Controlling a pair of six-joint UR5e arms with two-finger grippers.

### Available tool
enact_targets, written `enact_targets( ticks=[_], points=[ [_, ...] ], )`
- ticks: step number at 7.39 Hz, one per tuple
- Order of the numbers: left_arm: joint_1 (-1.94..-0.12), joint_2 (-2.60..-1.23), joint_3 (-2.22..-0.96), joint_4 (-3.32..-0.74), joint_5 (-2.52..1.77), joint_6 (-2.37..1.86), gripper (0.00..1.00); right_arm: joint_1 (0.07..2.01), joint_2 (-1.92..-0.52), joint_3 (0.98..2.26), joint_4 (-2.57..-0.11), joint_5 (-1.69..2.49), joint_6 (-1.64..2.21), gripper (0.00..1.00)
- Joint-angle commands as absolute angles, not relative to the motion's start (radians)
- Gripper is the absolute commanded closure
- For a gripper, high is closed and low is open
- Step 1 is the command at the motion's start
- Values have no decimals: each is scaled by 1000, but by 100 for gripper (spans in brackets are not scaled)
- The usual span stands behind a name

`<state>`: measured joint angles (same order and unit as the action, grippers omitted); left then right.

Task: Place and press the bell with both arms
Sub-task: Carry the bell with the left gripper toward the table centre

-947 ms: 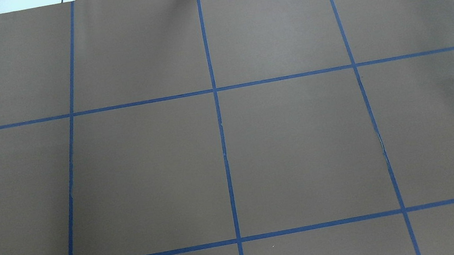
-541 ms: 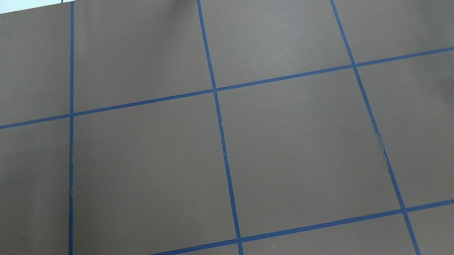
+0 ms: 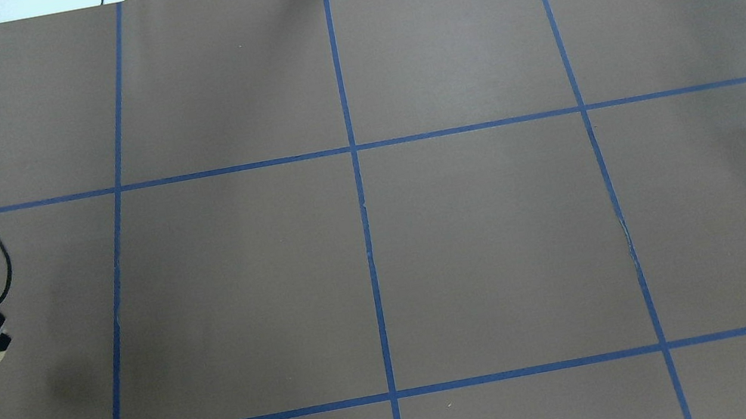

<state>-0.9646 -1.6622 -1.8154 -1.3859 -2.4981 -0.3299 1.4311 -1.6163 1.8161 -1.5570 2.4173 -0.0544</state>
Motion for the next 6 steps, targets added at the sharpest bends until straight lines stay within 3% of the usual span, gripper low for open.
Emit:
enact_targets(
  ticks=[1,3,6],
  points=[
    [-890,-1968,-1780,-1197,-2497,-412,100,1422,-1618,1809,-1557,2415,-54,0],
    [-795,-2278,-1590,-1166,-2439,-547,100,1422,-1627,1807,-1559,2416,-54,0],
    [-691,-2660,-1101,-1263,-2416,-673,100,1420,-1626,1796,-1559,2418,-51,0]
  ],
)
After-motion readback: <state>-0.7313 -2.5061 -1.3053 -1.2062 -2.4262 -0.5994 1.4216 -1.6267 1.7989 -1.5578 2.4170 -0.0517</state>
